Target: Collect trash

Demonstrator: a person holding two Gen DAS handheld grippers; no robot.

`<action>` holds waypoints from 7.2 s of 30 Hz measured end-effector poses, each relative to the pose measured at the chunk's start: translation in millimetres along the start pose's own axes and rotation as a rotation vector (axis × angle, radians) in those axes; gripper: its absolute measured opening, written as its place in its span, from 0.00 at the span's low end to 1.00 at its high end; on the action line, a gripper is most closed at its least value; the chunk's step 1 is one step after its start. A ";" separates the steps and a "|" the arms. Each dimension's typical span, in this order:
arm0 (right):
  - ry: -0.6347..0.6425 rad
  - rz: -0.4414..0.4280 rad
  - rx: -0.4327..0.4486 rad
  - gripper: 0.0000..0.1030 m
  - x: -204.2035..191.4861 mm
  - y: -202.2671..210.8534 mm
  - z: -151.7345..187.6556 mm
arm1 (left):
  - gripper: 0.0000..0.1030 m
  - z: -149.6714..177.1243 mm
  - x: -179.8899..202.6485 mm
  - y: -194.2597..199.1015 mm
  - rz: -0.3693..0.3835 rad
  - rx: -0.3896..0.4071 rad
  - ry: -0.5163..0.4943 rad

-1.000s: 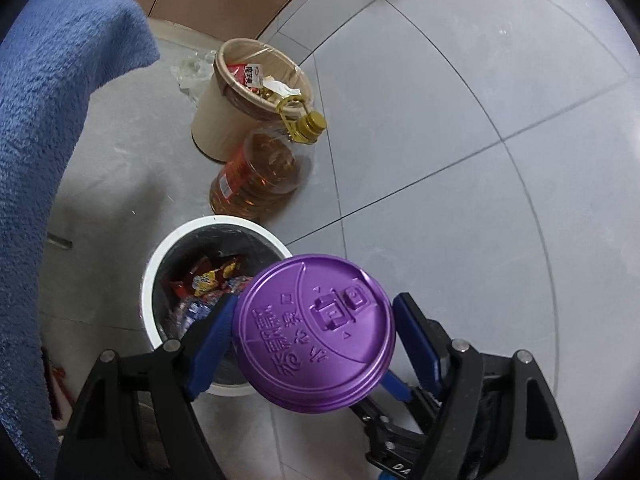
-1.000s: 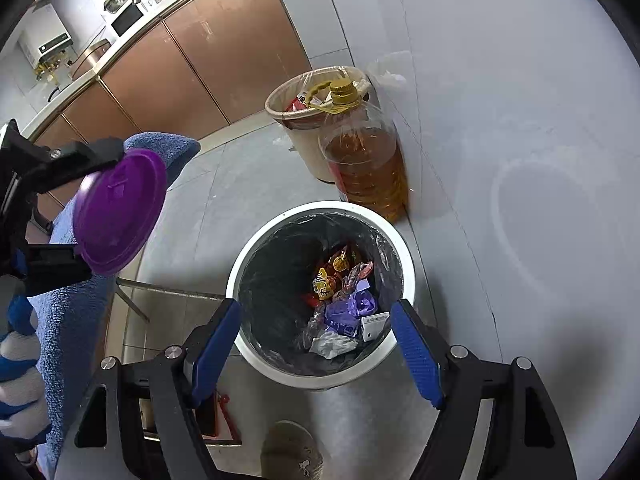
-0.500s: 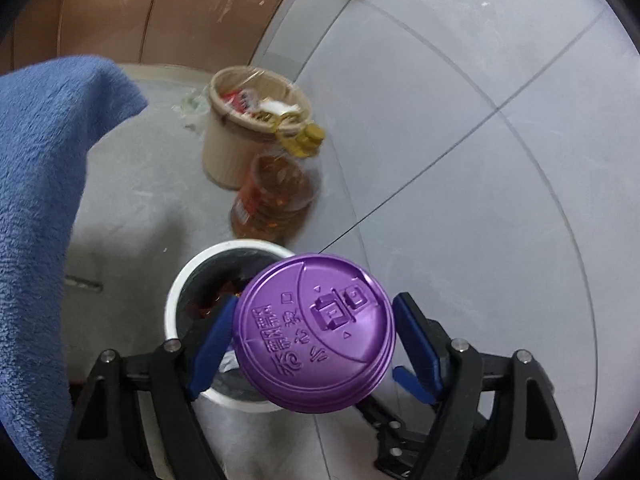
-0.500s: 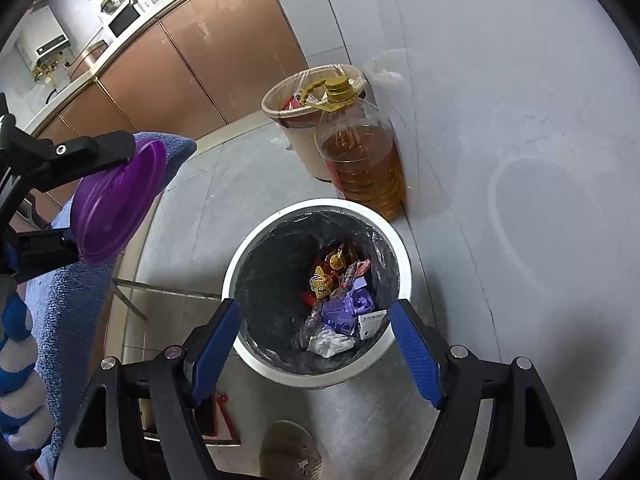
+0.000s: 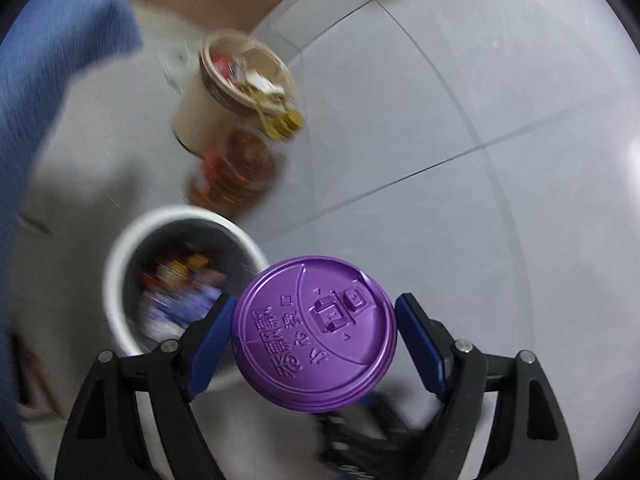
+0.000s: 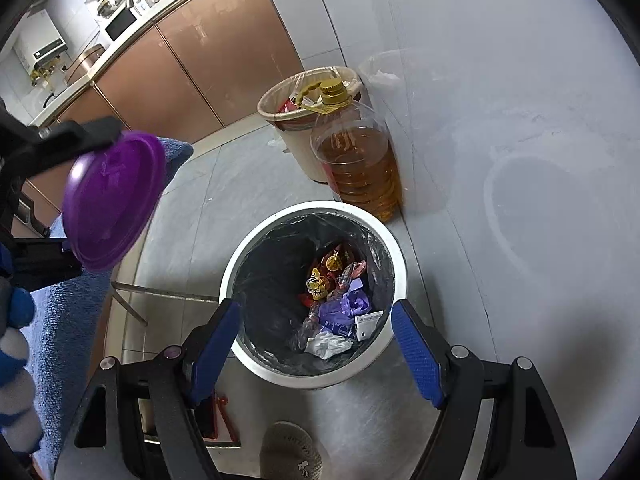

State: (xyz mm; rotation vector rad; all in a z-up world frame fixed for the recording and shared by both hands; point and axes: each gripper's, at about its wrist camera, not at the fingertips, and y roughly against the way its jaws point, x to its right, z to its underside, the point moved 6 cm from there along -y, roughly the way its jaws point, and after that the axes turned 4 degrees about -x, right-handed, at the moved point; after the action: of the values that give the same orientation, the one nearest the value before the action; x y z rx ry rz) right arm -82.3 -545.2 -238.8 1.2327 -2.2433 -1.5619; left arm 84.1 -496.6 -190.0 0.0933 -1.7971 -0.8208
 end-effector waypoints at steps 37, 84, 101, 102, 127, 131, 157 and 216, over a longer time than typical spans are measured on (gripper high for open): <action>-0.023 0.059 -0.043 0.78 17.5 -9.1 17.1 | 0.78 40.2 73.3 22.9 -0.355 0.193 -0.595; 0.512 -0.193 0.149 0.80 -255.6 121.0 38.7 | 0.77 231.4 -17.9 383.0 -0.925 0.765 -0.386; 0.616 -0.212 0.258 0.84 -298.7 149.7 63.7 | 0.77 236.0 -36.3 398.8 -0.969 0.814 -0.274; 0.611 -0.207 0.259 0.84 -295.6 149.3 63.4 | 0.77 235.0 -35.7 397.7 -0.968 0.815 -0.276; 0.481 -0.094 0.281 0.85 -232.5 139.5 49.9 | 0.77 204.6 -1.6 369.9 -1.019 0.831 -0.357; 0.467 -0.086 0.289 0.85 -226.6 142.5 48.2 | 0.77 203.8 3.7 367.2 -1.024 0.837 -0.374; 0.450 -0.005 0.462 1.00 -209.9 182.3 39.6 | 0.77 203.7 10.8 363.1 -0.956 0.834 -0.375; 0.434 0.042 0.510 1.00 -202.5 173.8 25.9 | 0.77 191.6 0.4 365.7 -0.933 0.836 -0.333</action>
State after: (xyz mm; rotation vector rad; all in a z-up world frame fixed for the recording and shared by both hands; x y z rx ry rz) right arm -57.2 -366.2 -40.8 1.4506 -2.3997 -0.6230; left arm 36.4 -127.6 -11.2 1.4948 -2.3162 -0.6471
